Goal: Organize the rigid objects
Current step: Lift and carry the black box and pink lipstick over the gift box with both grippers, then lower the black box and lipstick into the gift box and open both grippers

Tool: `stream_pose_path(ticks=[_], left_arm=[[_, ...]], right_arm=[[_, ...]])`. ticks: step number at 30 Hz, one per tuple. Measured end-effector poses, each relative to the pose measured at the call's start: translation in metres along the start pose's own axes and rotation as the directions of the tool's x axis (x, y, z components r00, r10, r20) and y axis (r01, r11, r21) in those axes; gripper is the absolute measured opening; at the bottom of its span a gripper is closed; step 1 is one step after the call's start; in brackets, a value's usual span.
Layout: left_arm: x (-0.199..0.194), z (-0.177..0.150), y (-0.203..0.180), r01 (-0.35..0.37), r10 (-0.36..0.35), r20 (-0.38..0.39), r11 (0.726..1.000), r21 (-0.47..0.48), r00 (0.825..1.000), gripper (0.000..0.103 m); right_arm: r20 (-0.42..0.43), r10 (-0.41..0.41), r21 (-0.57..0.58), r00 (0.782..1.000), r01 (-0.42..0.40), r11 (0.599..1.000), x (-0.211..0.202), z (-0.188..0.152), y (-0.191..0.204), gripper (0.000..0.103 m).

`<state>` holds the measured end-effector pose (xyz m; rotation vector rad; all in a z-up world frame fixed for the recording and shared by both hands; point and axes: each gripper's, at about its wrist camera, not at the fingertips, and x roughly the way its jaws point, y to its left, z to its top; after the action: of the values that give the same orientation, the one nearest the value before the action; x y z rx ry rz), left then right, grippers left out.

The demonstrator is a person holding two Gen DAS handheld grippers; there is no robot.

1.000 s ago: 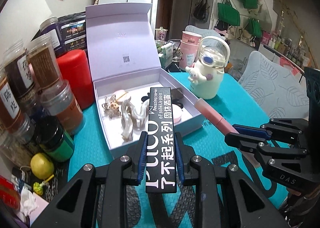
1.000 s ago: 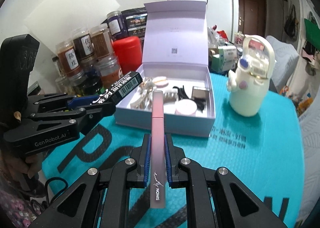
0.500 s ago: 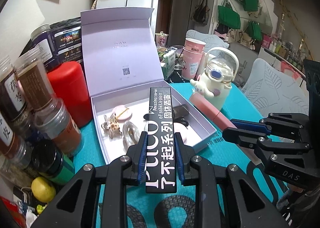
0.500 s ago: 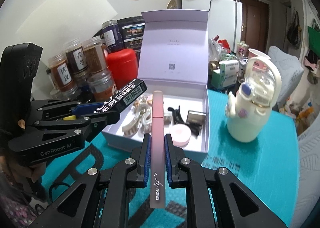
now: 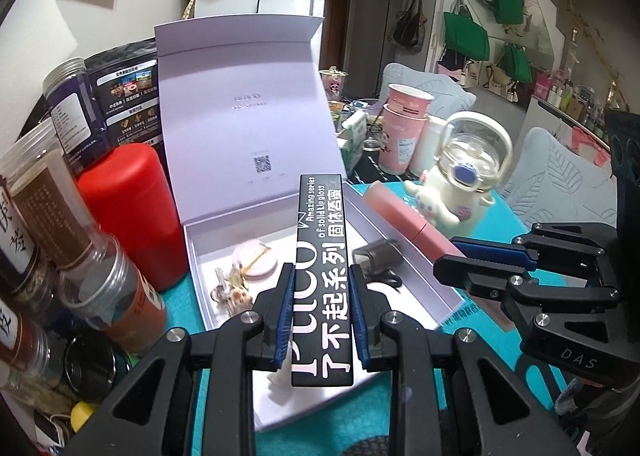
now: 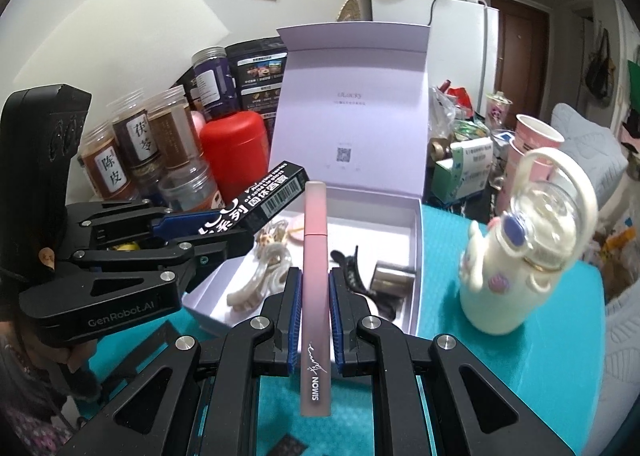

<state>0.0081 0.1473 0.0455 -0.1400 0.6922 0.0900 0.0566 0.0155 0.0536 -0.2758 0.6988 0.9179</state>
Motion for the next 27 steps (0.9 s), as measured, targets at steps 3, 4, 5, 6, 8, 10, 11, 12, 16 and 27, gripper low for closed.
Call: stream_pose_path(ticks=[3, 4, 5, 6, 8, 10, 11, 12, 16, 27], left_arm=[[0.008, 0.004, 0.006, -0.011, 0.011, -0.006, 1.000, -0.006, 1.000, 0.025], [0.010, 0.005, 0.008, -0.016, 0.016, -0.007, 1.000, -0.006, 1.000, 0.025], [0.013, 0.007, 0.011, -0.022, 0.022, -0.010, 1.000, -0.008, 1.000, 0.025], [0.016, 0.009, 0.012, -0.026, 0.026, -0.013, 1.000, -0.008, 1.000, 0.025], [0.023, 0.012, 0.016, -0.036, 0.036, -0.021, 0.999, -0.008, 0.999, 0.025], [0.031, 0.014, 0.020, -0.047, 0.047, -0.027, 0.999, -0.012, 0.999, 0.025], [0.033, 0.015, 0.022, -0.049, 0.049, -0.031, 0.999, -0.015, 0.998, 0.025], [0.037, 0.015, 0.023, -0.050, 0.050, -0.036, 0.999, -0.019, 0.998, 0.025], [0.051, 0.017, 0.028, -0.055, 0.054, -0.057, 0.998, -0.030, 0.997, 0.025], [0.090, 0.018, 0.035, -0.055, 0.049, -0.132, 0.998, -0.038, 0.990, 0.025]], right_arm=[[0.001, 0.000, -0.014, 1.000, 0.000, 1.000, 0.010, 0.007, -0.003, 0.013], [0.000, 0.002, -0.017, 1.000, -0.002, 1.000, 0.013, 0.009, -0.004, 0.013], [-0.002, 0.004, -0.020, 1.000, -0.004, 1.000, 0.017, 0.011, -0.005, 0.013], [-0.002, 0.007, -0.025, 1.000, -0.007, 1.000, 0.021, 0.013, -0.006, 0.013], [-0.006, 0.014, -0.035, 1.000, -0.014, 0.999, 0.029, 0.016, -0.007, 0.013], [-0.009, 0.011, -0.041, 1.000, -0.011, 0.999, 0.037, 0.019, -0.009, 0.013], [-0.009, 0.010, -0.044, 1.000, -0.010, 0.999, 0.039, 0.020, -0.010, 0.013], [-0.010, 0.008, -0.046, 1.000, -0.009, 0.999, 0.042, 0.021, -0.010, 0.013], [-0.016, 0.009, -0.047, 1.000, -0.009, 0.999, 0.057, 0.024, -0.014, 0.013], [-0.049, 0.012, -0.008, 0.999, -0.013, 1.000, 0.087, 0.022, -0.031, 0.013]])
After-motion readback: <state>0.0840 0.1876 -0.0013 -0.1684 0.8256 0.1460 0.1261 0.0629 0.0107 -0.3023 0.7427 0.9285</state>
